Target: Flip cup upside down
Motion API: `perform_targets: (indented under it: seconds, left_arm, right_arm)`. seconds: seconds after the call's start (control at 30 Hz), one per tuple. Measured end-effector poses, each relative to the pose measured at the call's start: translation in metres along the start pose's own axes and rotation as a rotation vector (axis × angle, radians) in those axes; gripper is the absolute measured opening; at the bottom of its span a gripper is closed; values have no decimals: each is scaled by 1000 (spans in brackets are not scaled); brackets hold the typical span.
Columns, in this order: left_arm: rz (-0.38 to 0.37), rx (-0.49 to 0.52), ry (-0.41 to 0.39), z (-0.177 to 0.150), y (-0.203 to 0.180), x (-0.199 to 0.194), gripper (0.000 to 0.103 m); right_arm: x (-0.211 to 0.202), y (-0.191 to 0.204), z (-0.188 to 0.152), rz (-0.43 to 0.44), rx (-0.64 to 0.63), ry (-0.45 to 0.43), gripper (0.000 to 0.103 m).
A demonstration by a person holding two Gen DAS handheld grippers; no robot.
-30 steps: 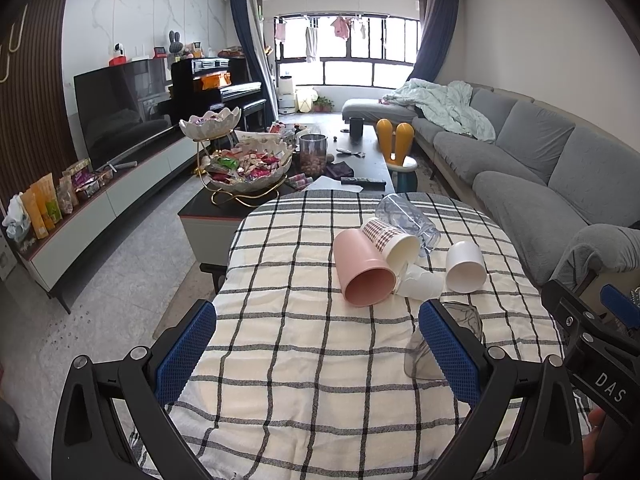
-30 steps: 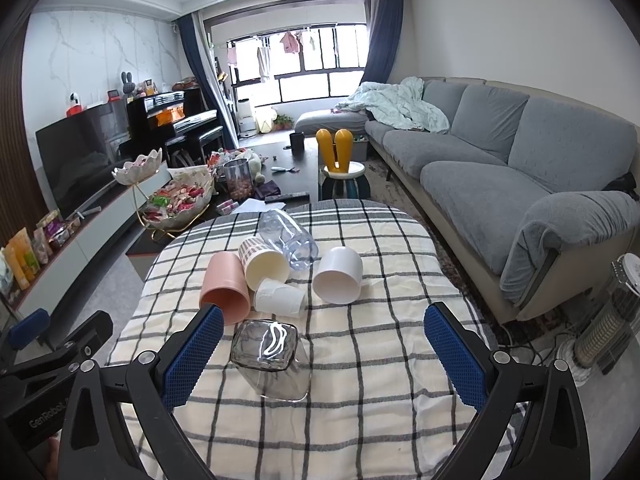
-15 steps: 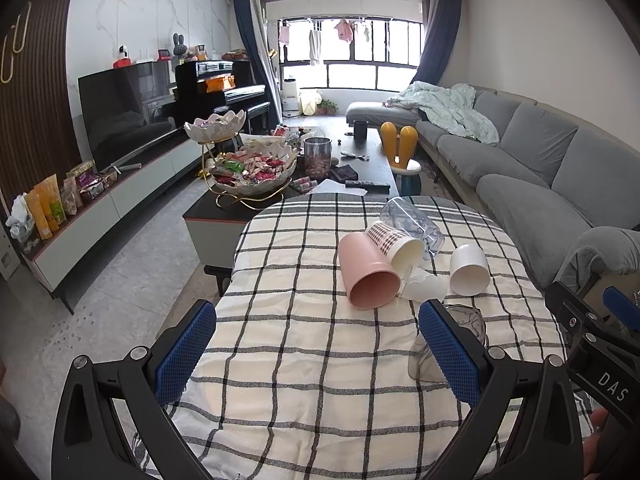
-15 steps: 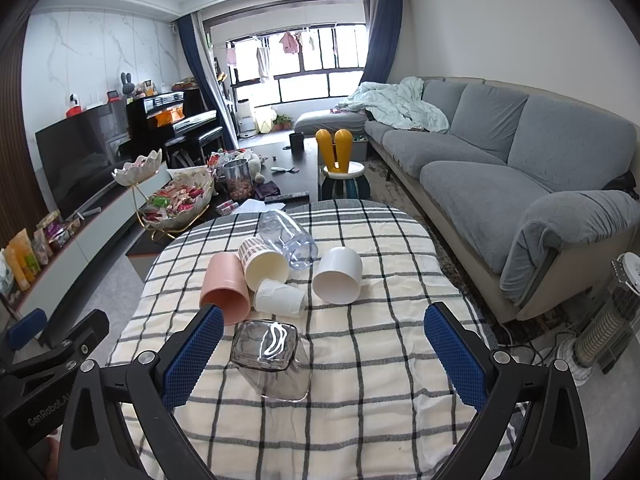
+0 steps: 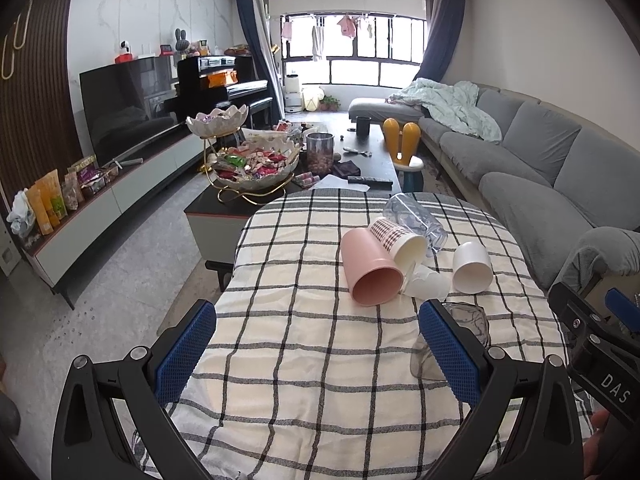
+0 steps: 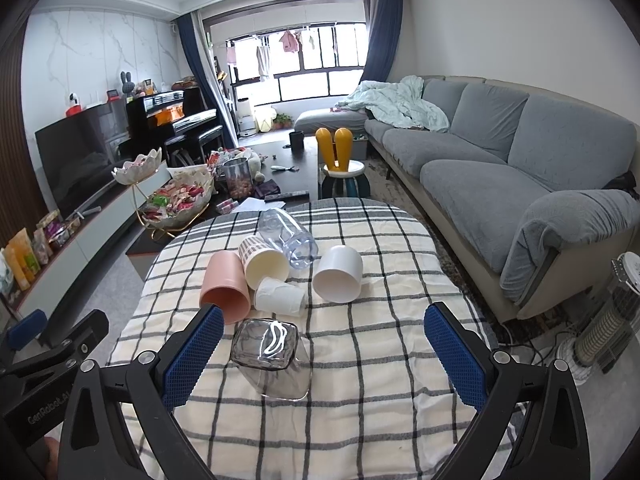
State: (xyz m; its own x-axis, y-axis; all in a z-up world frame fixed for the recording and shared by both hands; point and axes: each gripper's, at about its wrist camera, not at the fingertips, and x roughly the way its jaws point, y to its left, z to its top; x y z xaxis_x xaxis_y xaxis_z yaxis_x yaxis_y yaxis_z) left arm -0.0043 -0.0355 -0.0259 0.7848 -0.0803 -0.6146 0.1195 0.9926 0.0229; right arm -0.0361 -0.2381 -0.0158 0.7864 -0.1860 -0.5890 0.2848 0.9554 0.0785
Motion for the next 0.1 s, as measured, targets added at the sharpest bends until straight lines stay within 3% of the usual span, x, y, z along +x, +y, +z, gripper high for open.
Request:
perform_targets:
  seconds: [0.1]
  left_arm:
    - [12,0,8,-1,0,4,103]
  right_arm:
    - [0,1,0,-2,2,5,101]
